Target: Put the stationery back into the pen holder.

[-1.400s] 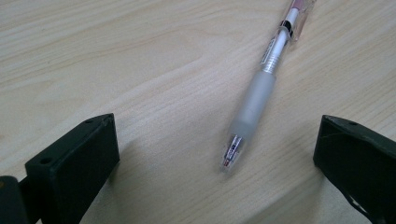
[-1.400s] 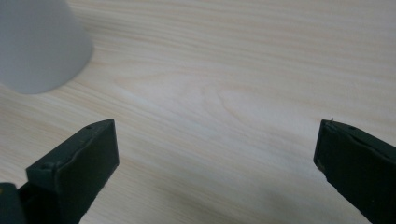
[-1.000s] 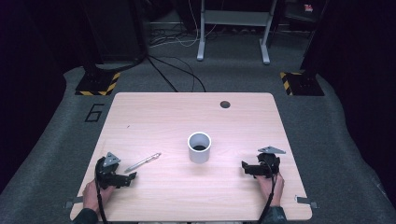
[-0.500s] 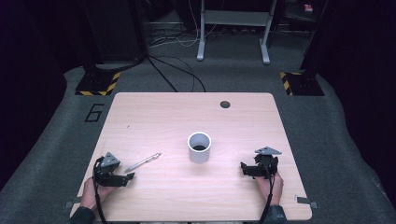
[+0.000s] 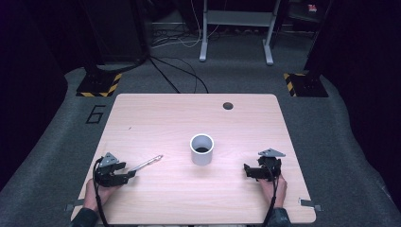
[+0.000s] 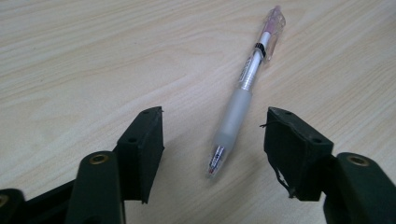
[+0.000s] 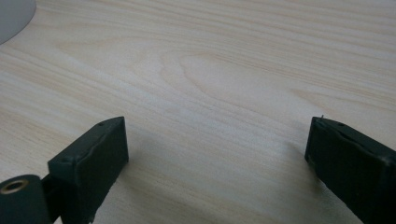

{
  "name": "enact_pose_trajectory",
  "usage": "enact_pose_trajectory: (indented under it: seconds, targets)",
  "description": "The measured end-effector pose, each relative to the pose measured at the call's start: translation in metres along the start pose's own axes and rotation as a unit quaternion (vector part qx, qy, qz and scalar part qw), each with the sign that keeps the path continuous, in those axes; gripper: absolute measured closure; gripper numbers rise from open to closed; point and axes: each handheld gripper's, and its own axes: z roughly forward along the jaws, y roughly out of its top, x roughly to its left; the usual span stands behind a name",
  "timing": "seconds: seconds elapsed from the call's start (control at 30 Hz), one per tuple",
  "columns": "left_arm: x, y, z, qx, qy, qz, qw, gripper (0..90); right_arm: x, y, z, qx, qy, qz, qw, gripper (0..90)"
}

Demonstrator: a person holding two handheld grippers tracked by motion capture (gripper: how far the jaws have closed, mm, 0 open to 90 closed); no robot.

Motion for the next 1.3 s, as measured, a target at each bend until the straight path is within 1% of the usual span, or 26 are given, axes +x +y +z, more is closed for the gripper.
enact_pose_trajectory:
  seconds: [0.03,0.1,0.13,0.17,0.23,0.27,0.37,0.4,0.43,0.5,0.6,0.67,0.7,0.77,0.8,0.83,0.9,0.93,1.0,1.07,1.1,1.13,1.2,1.23,1.27,1.3]
  targets:
    - [0.000,0.001,0.000,0.009,0.000,0.007,0.9999,41.4,0.000,0.000,0.000,-0.001,0.000,0.000,1.0000,5.8]
    - [0.000,0.002,0.001,0.004,-0.002,0.011,0.9999,43.7,0.000,0.000,0.000,-0.002,0.000,0.000,1.0000,5.9]
    - [0.000,0.004,-0.001,0.012,-0.005,0.011,0.9999,44.5,0.000,0.000,0.000,-0.002,0.000,0.001,1.0000,6.0]
    - [0.001,0.004,-0.001,0.009,-0.007,0.014,0.9998,47.0,0.000,0.000,0.000,-0.003,-0.001,-0.001,1.0000,6.4]
    - [0.002,0.005,-0.001,0.005,-0.009,0.015,0.9998,48.7,0.000,0.000,0.000,-0.004,-0.002,0.000,1.0000,6.5]
    - [0.004,0.007,-0.002,0.020,-0.015,0.023,0.9994,49.7,0.000,0.000,0.000,-0.001,-0.001,-0.001,1.0000,6.7]
    - [0.003,0.009,-0.002,0.024,-0.018,0.025,0.9992,51.8,0.000,0.000,0.000,-0.002,-0.002,0.000,1.0000,7.2]
    - [0.003,0.010,-0.001,0.021,-0.020,0.029,0.9992,51.8,0.000,0.000,0.000,-0.005,-0.001,0.001,1.0000,7.2]
    - [0.004,0.012,-0.001,0.029,-0.022,0.037,0.9987,53.5,0.000,0.000,0.000,-0.005,-0.001,0.001,1.0000,7.3]
    - [0.003,0.012,0.000,0.028,-0.022,0.034,0.9988,54.1,0.000,0.000,0.000,-0.005,-0.001,0.001,1.0000,7.3]
    - [0.004,0.012,0.000,0.035,-0.025,0.035,0.9985,55.8,0.000,0.000,0.000,-0.005,-0.001,0.001,1.0000,7.4]
    - [0.003,0.010,0.001,0.030,-0.024,0.035,0.9987,56.9,0.000,0.000,0.000,-0.005,-0.001,0.001,1.0000,7.6]
    - [0.003,0.010,0.001,0.031,-0.025,0.038,0.9985,57.3,0.000,0.000,0.000,-0.005,-0.002,0.001,1.0000,7.8]
    - [0.004,0.010,0.001,0.039,-0.029,0.037,0.9981,58.5,0.000,0.000,0.000,-0.005,-0.002,0.001,1.0000,7.9]
    - [0.003,0.008,0.003,0.031,-0.030,0.030,0.9986,59.4,0.000,0.000,0.000,-0.005,-0.002,0.001,1.0000,7.9]
    - [0.003,0.008,0.003,0.040,-0.034,0.033,0.9981,60.3,0.000,0.000,0.000,-0.005,-0.002,0.001,1.0000,7.9]
    - [0.002,0.008,0.004,0.036,-0.034,0.034,0.9982,63.1,0.000,0.000,0.000,-0.005,-0.003,0.001,1.0000,8.2]
    - [0.002,0.008,0.004,0.033,-0.034,0.035,0.9983,66.1,0.000,0.000,0.000,-0.006,-0.004,0.001,1.0000,8.9]
    - [0.003,0.008,0.004,0.035,-0.035,0.034,0.9982,67.4,0.000,0.000,0.000,-0.006,-0.004,0.001,1.0000,9.1]
    - [0.002,0.006,0.005,0.023,-0.034,0.028,0.9987,69.6,0.000,0.000,0.000,-0.006,-0.005,0.001,1.0000,9.3]
    - [0.002,0.005,0.005,0.022,-0.036,0.027,0.9987,71.6,0.000,0.000,0.000,-0.007,-0.005,0.001,1.0000,9.5]
    - [0.003,0.003,0.005,0.015,-0.033,0.027,0.9990,75.4,0.000,0.000,0.000,-0.008,-0.005,0.002,1.0000,9.7]
    - [0.004,0.002,0.004,0.014,-0.036,0.025,0.9990,76.7,0.000,0.000,0.000,-0.008,-0.005,0.002,1.0000,9.8]
    - [0.004,-0.001,0.004,0.003,-0.031,0.027,0.9992,77.5,-0.001,0.000,-0.001,-0.004,-0.005,-0.001,1.0000,10.0]
    - [0.004,-0.001,0.004,0.003,-0.031,0.027,0.9992,78.4,-0.001,0.000,-0.001,-0.004,-0.005,-0.001,1.0000,10.0]
    - [0.003,-0.003,0.003,-0.004,-0.028,0.021,0.9994,78.4,-0.001,0.000,-0.001,-0.005,-0.005,0.000,1.0000,10.1]
